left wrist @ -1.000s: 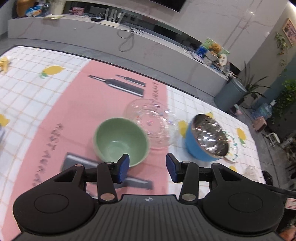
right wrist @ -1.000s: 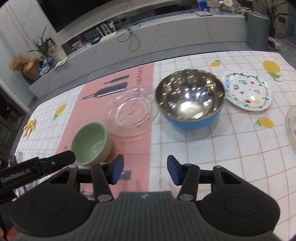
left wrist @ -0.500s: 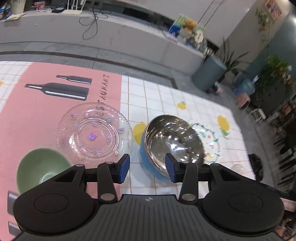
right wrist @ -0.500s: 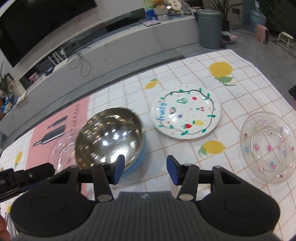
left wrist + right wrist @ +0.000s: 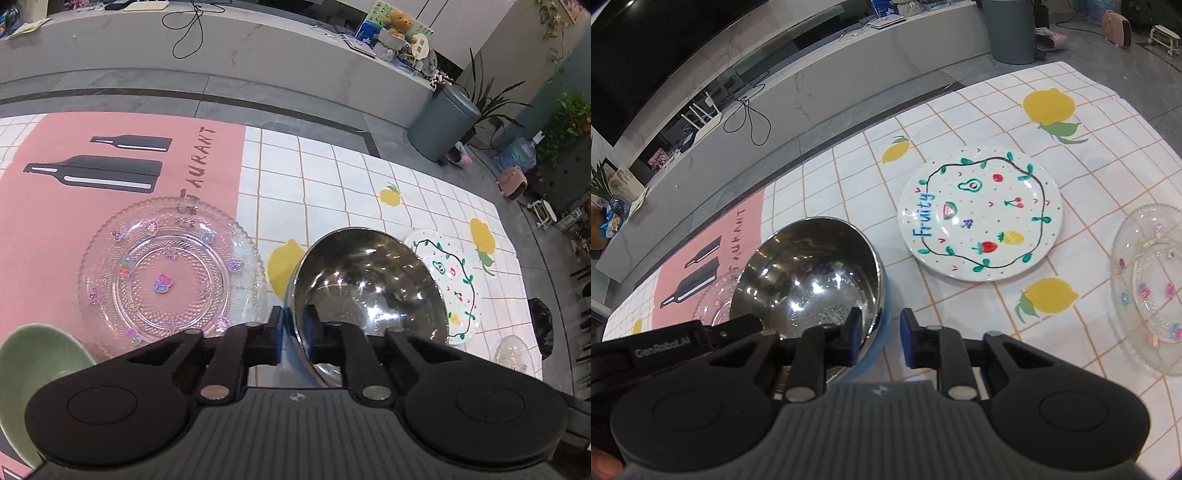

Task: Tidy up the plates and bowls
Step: 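Lower the orange steel bowl into the blue steel bowl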

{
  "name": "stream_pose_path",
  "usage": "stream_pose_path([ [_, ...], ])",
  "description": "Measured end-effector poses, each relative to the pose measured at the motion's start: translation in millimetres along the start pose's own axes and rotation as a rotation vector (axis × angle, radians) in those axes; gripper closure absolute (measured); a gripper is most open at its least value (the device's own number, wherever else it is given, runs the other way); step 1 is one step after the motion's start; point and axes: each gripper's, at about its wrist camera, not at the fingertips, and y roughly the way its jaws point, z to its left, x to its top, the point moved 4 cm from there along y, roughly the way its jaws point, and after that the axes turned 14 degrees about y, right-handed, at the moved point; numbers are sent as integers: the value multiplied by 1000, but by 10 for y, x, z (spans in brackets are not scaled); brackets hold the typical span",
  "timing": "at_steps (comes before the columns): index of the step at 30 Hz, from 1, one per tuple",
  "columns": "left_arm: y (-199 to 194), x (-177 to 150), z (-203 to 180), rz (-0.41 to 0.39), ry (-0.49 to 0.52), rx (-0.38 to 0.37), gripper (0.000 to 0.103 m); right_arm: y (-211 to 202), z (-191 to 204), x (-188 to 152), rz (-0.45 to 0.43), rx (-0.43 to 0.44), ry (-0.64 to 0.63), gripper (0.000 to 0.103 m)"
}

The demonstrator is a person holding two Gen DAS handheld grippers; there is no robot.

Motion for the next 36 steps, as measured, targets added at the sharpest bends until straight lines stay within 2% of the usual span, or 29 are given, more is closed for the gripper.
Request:
stream_pose_path([
  [7, -127, -30, -44, -2, 8, 17, 93, -103, -3, -25, 2, -1, 10, 92],
  [20, -1007, -264, -253, -97, 23, 70, 93, -858, 64, -359, -29, 87, -23, 92],
  [29, -1684, -647, -358, -150, 20, 103, 93, -1505, 37, -736, -30, 193, -46, 92],
  [36, -2003, -1034, -264, -173, -49, 108, 92, -1732, -19, -1083, 29, 257, -79, 92],
])
